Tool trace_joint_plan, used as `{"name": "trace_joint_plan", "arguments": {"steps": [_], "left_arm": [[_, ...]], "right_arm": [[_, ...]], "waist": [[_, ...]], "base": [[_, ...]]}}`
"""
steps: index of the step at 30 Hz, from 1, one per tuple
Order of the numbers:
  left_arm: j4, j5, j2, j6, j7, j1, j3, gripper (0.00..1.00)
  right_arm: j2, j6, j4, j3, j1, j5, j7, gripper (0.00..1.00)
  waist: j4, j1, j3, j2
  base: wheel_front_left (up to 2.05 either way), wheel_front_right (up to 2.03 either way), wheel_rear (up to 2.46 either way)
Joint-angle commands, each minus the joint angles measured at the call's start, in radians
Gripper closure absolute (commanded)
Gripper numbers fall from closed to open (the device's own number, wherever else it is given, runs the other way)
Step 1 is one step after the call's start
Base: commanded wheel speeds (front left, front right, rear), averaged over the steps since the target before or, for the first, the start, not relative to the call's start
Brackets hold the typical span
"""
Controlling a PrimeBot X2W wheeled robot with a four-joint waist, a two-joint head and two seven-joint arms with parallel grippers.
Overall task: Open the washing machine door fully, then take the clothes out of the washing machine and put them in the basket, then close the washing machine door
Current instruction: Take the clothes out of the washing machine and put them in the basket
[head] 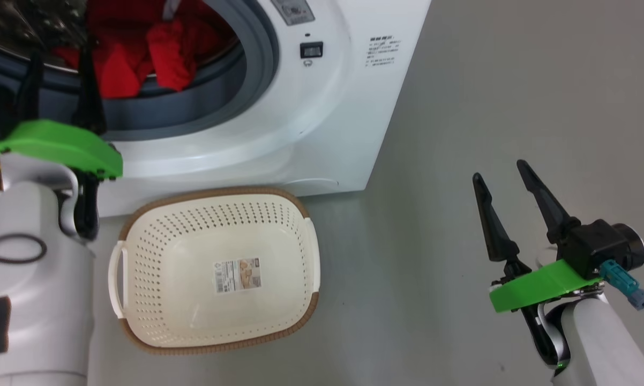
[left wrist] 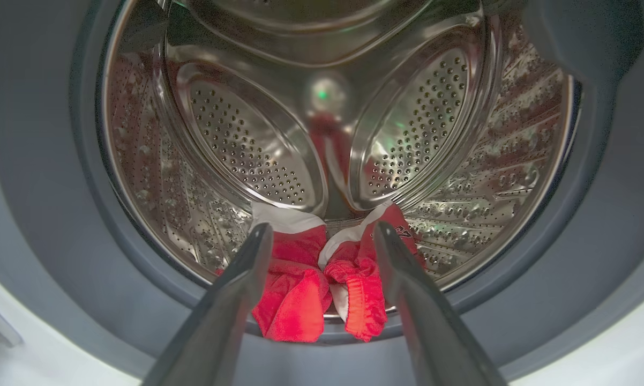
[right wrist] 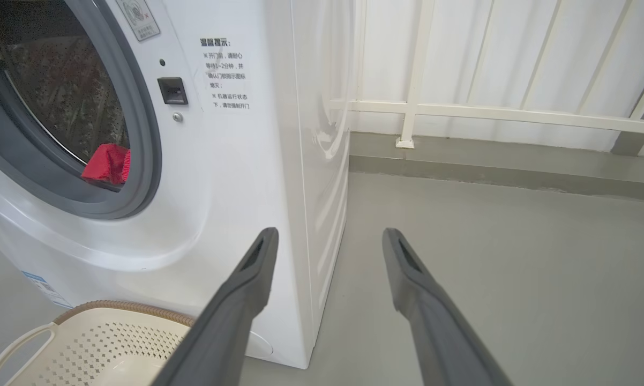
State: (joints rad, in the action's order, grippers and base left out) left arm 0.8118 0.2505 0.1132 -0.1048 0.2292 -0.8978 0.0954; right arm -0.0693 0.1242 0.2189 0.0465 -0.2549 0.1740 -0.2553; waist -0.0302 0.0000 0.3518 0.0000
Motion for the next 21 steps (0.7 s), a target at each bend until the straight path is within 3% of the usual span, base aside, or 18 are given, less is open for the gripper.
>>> {"name": "trace_joint_plan", "arguments": {"steps": [1, 11, 21], "left_arm": [[-0.002, -0.002, 0.043, 0.007, 0.002, -0.033, 0.015, 0.0], [0.206, -0.014, 0.097, 0.023, -0.029, -0.202, -0.005, 0.0], [0.342, -0.026, 0.108, 0.018, -0.049, -0.335, -0.046, 0.0]], "right_arm": [[-0.007, 0.007, -0.031, 0.023, -0.025, -0.007, -0.006, 0.0], [-0.003, 0.007, -0.04, 0.031, -0.065, 0.002, -0.006, 0.0], [0.0, 0.007, -0.056, 0.02, -0.07, 0.0, -0.006, 0.0]], "waist": [[-0.001, 0.0, 0.036, 0.0], [-0.049, 0.0, 0.105, 0.0], [-0.06, 0.0, 0.17, 0.0]], "base": [[0.0, 0.0, 0.0], [0.0, 0.0, 0.0], [0.0, 0.0, 0.0]]}}
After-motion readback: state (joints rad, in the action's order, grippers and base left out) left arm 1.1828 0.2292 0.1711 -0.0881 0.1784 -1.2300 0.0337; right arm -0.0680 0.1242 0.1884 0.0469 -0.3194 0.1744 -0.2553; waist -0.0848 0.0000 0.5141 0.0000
